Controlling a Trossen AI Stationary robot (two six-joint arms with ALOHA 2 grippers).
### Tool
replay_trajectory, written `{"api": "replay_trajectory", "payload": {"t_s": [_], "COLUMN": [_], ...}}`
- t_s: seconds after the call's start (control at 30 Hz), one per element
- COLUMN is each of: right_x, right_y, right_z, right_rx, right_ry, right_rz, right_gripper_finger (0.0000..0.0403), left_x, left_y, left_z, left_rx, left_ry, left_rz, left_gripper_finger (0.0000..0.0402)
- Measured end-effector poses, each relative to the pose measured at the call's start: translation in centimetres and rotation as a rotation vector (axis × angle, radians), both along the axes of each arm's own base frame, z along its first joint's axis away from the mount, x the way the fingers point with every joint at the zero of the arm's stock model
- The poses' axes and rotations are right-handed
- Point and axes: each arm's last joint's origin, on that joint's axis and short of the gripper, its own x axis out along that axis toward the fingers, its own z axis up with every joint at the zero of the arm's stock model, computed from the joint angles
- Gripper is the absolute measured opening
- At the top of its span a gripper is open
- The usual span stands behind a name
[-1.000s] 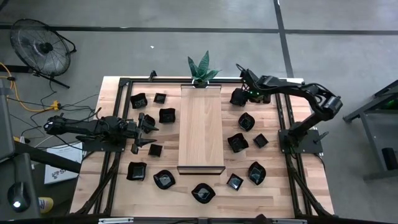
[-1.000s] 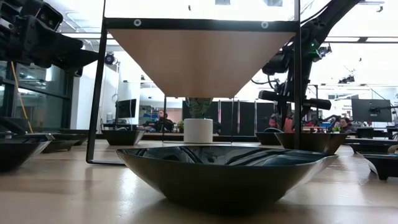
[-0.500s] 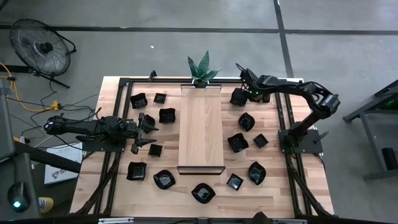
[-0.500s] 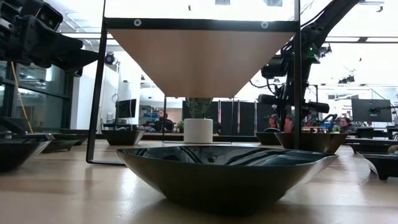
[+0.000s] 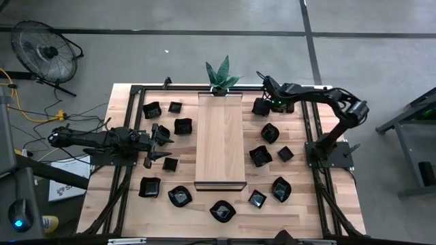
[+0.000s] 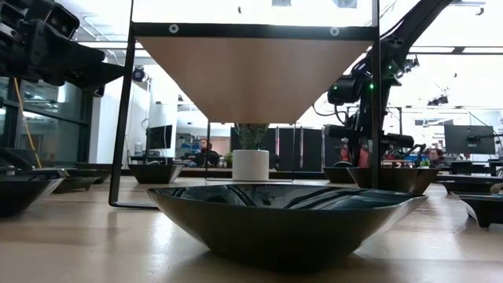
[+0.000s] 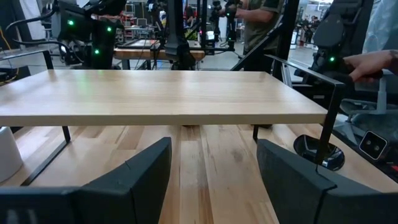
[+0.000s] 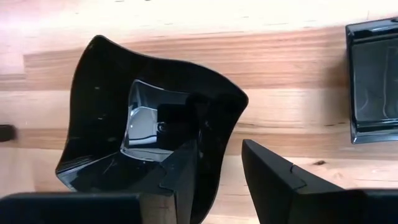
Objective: Pick & Place Mini shaped plates
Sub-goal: Put the black distorted square plate on the shelf
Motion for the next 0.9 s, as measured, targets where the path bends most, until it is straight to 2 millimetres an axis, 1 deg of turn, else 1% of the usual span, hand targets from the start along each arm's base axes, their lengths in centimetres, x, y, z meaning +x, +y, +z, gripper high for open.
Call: {"api": "replay_trajectory", "payload": {"t_s": [0.17,0.6,0.9], "right_x": [-0.2,-0.21,-0.21], "right_y": [-0.19,-0.19,-0.2], "right_z": [0.15,0.15,0.15], "right_rx": [0.007,0.01,0.008], "right_ry": [-0.019,-0.02,-0.018], "right_rz": [-0.003,0.028,0.028], "right_gripper_finger": [0.0114,0.0043,0.0009], "left_x": [0.0,0.0,0.0], "left_y": [0.0,0.0,0.0], "left_z": [0.0,0.01,0.0], "left_rx": [0.0,0.0,0.0], "left_ry": [0.0,-0.001,0.0], "left_rz": [0.0,0.0,0.0], "left_gripper_finger": [0.0234,0.0234,0.0234]}}
